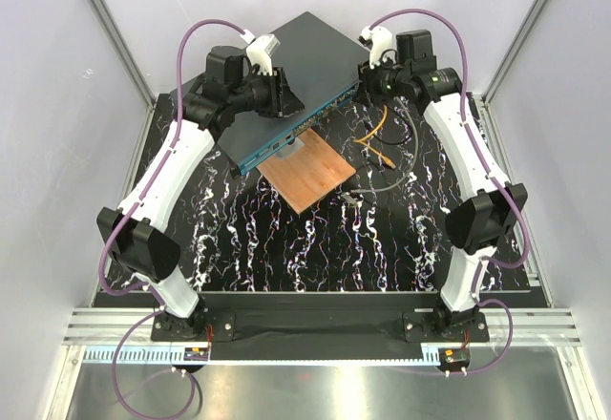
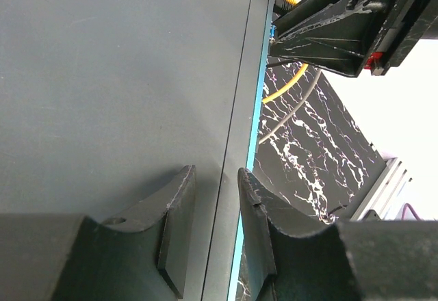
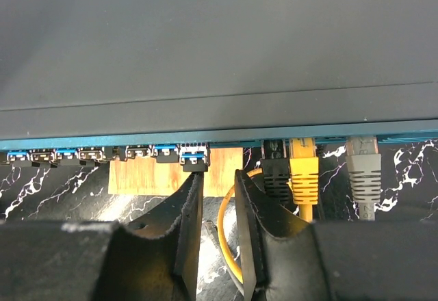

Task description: Insert the plug into the switch port

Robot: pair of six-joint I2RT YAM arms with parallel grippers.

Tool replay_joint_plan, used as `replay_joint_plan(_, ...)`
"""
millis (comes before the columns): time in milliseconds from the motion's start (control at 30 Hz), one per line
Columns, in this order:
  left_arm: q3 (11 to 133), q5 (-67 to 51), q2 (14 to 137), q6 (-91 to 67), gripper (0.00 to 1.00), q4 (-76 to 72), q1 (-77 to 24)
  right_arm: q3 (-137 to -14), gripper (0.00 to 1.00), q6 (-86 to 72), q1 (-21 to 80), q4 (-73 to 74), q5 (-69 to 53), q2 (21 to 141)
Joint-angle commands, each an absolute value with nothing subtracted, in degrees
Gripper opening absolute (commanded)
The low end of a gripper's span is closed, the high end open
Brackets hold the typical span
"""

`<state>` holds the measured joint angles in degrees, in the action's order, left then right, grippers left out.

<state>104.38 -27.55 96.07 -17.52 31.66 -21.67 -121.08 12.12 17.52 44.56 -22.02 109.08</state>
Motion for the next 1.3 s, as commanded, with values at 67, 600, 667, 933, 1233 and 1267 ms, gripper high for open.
replay_joint_plan(67,103.1,-29.3,94.0,-17.8,0.36,28.7,-21.2,-126.4,0.31,10.7,19.2,41.6,-22.4,110.8)
replay_joint_plan(600,102.9,-30.6,94.7,-17.8,0.36,29.2,-19.5,-132.8,0.14,10.8,20.3,39.6,-20.4,115.6)
replay_joint_plan(667,103.6,-31.1,95.4,-17.8,0.36,29.6,-19.2,-132.5,0.13,10.2,20.3,38.8,-20.0,115.5)
replay_joint_plan(933,103.4,-31.0,95.4,-17.8,0.36,29.4,-18.5,-129.7,0.07,5.6,21.1,32.0,-18.1,114.9)
replay_joint_plan(1233,103.7,-31.0,95.4,-17.6,0.36,29.9,-18.4,-131.3,0.06,2.7,22.1,29.4,-15.8,116.3)
replay_joint_plan(1267,103.7,-31.0,95.4,-17.6,0.36,29.9,-18.4,-131.9,0.04,2.9,22.3,29.6,-15.6,116.5)
